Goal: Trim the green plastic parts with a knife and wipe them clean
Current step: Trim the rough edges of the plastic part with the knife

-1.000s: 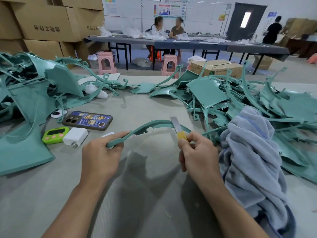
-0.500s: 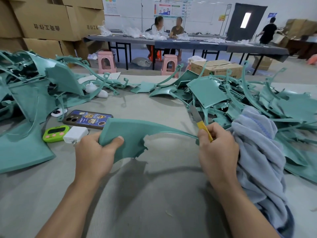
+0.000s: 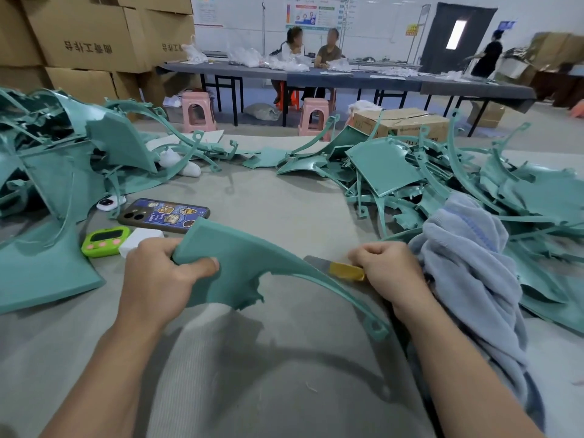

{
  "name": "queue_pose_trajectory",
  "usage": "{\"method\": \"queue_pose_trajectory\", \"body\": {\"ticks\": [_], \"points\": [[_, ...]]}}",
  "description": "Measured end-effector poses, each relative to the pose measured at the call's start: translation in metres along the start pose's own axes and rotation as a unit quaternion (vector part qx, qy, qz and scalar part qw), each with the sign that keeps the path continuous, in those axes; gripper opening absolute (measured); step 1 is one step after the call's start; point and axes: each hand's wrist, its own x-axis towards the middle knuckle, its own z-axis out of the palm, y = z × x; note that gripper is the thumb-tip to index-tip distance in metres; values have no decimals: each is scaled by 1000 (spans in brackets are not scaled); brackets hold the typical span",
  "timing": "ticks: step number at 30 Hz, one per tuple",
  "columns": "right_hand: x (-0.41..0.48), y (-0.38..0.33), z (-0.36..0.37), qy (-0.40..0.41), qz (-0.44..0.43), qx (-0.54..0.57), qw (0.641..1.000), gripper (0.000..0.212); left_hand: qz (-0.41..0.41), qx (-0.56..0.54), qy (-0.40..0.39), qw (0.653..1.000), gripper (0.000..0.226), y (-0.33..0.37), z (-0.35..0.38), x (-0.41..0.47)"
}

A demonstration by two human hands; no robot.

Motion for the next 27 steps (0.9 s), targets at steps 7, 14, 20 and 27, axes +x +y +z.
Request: {"method": "queue_pose_trajectory", "body": {"ticks": [7,14,20,27], "points": [[-33,-31,-2,-155,-157,73,973,10,34,30,4,999,10,7,0,-4],[-36,-29,7,-86,-202,-27,975,9,58,29,-6,998,16,12,0,-5],[-36,-27,15,-84,-167,-39,982,20,47,39,0,998,23,12,0,-5],[-42,-26,18,-121,-64,50,989,26,47,49,6,998,22,12,0,-6]]}}
